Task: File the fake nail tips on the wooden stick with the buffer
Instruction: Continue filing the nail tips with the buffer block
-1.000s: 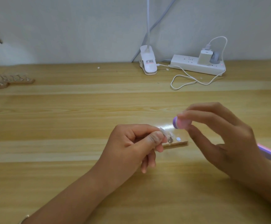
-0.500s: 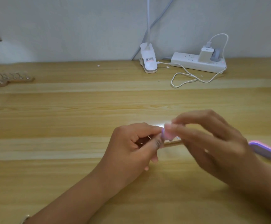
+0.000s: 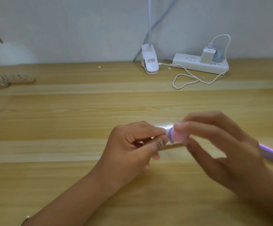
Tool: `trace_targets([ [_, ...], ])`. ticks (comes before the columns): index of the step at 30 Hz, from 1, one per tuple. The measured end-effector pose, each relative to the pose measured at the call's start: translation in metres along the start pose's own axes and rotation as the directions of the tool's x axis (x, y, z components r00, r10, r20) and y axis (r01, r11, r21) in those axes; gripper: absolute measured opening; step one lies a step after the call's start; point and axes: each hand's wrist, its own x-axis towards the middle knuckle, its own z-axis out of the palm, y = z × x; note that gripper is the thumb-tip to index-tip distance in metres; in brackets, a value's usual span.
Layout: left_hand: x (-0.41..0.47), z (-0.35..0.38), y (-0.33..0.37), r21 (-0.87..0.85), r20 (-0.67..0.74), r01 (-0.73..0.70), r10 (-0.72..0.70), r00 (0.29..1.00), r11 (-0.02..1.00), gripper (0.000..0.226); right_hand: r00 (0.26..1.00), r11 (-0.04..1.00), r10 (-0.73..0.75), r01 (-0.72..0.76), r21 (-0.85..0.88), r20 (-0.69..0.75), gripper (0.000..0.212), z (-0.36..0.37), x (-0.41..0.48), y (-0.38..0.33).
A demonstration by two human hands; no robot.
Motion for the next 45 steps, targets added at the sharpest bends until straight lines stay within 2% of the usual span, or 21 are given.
trace_targets([
  [3,-0.002,0.000,0.000,0.020,0.018,-0.015,0.014,1.000,1.000,0.012,0.993,0.994,-0.087,0.092,-0.053,0.078,0.033,0.005,-0.006,-0.005],
  [5,-0.001,-0.002,-0.001,0.023,-0.013,0.001,-0.001,1.000,1.000,0.010,0.996,0.993,-0.046,0.054,-0.106,0.074,0.028,0.003,-0.005,0.005],
  [8,0.002,-0.002,-0.002,-0.028,-0.059,0.059,-0.060,0.996,0.998,0.012,1.000,0.995,0.028,-0.028,-0.094,0.002,0.028,0.002,-0.001,0.010],
  [13,0.002,-0.001,0.003,-0.181,0.068,0.141,-0.130,0.989,0.973,0.015,0.995,0.990,-0.079,0.085,-0.109,0.056,0.024,0.008,-0.007,0.001],
  [18,0.003,-0.003,0.005,-0.194,0.099,0.223,-0.207,0.973,0.955,0.020,0.998,0.997,0.038,-0.042,-0.066,-0.059,0.029,0.002,0.000,0.010],
  [22,0.001,-0.001,0.008,-0.202,0.195,0.232,-0.193,0.962,0.952,0.024,0.997,0.997,-0.071,0.071,0.010,0.031,0.029,0.005,-0.006,-0.004],
  [26,0.001,-0.004,0.010,-0.235,0.237,0.261,-0.205,0.950,0.936,0.024,1.000,0.999,0.009,-0.010,-0.046,-0.007,0.032,0.001,0.000,0.009],
  [28,0.001,-0.002,0.010,-0.246,0.270,0.278,-0.209,0.940,0.929,0.025,0.998,0.999,0.037,-0.037,-0.002,-0.044,0.031,0.000,0.001,0.007],
  [32,-0.001,0.002,0.009,-0.230,0.343,0.295,-0.206,0.916,0.927,0.027,0.999,0.998,-0.044,0.044,0.034,0.001,0.028,0.004,-0.004,-0.005],
  [37,0.000,0.001,0.009,-0.209,0.338,0.292,-0.212,0.917,0.933,0.028,0.999,1.000,0.004,-0.004,-0.004,-0.042,0.035,0.001,0.000,0.000],
  [41,-0.001,0.002,0.009,-0.202,0.353,0.289,-0.206,0.913,0.936,0.029,0.998,0.997,-0.069,0.069,-0.022,0.000,0.032,0.004,-0.005,-0.005],
  [45,0.000,-0.002,0.010,-0.174,0.340,0.287,-0.216,0.915,0.942,0.029,0.999,0.996,0.018,-0.021,-0.091,-0.035,0.027,0.002,0.000,0.007],
])
